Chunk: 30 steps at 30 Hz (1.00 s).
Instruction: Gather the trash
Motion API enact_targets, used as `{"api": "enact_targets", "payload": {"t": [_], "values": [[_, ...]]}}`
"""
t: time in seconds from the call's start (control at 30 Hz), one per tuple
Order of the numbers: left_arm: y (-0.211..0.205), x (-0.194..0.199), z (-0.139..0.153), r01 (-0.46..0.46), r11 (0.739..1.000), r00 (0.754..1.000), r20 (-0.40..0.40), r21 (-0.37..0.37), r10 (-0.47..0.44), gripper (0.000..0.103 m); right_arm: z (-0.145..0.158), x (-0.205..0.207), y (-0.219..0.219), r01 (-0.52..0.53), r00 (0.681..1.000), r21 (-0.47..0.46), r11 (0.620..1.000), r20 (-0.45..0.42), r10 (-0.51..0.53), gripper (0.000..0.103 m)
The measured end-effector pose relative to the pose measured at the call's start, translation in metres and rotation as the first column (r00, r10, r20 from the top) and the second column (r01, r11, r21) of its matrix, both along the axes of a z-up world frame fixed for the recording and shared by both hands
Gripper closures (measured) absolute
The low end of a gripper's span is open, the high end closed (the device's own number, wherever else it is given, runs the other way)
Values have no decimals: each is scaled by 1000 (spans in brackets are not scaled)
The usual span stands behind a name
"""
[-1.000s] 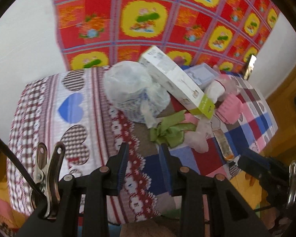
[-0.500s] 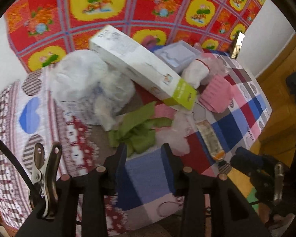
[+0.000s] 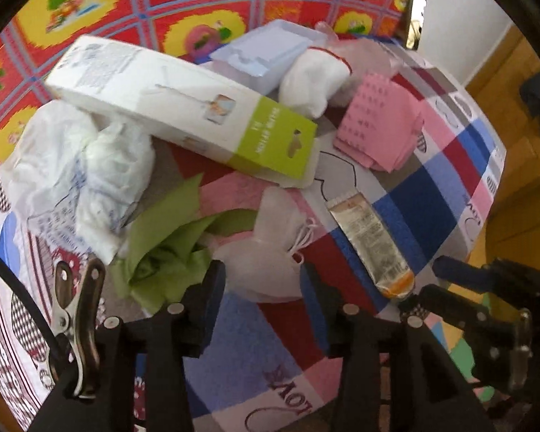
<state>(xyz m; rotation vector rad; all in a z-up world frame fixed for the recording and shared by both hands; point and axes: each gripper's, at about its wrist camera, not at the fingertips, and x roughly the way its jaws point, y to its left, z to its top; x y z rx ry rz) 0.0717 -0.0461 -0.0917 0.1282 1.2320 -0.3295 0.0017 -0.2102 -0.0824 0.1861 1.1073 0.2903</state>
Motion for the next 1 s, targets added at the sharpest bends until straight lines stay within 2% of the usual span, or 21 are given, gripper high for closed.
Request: {"api": "enact_targets", "payload": {"t": [0.33,0.53,0.57,0.77,0.87,1.0], "values": [[-14,13,-19,-49,998,999,-12,44,49,57,-5,0,-10,11,1000,13,1000,-16,-10,69],[-29,16,-22,-37,995,999,29,89,35,57,-5,1,-12,18,1000,13,1000,-21,-18,69],[-29,16,-22,-37,996,999,30,87,34,60,-5,1,-11,19,1000,15,1000,-24,-18,69],[-30,19,-21,-35,999,999,20,40,35,81,-3,4,-2,6,1000,1,1000,-29,-6,69],[-20,19,-16,-52,999,999,-7,-17,52,86,-2,4,4,3,999,-4,1000,-33,-3,69],[-5,11,-1,-67,996,998,-4,-64,67,87,-3,7,12,4,999,-10,1000,-36,-5,67]]}}
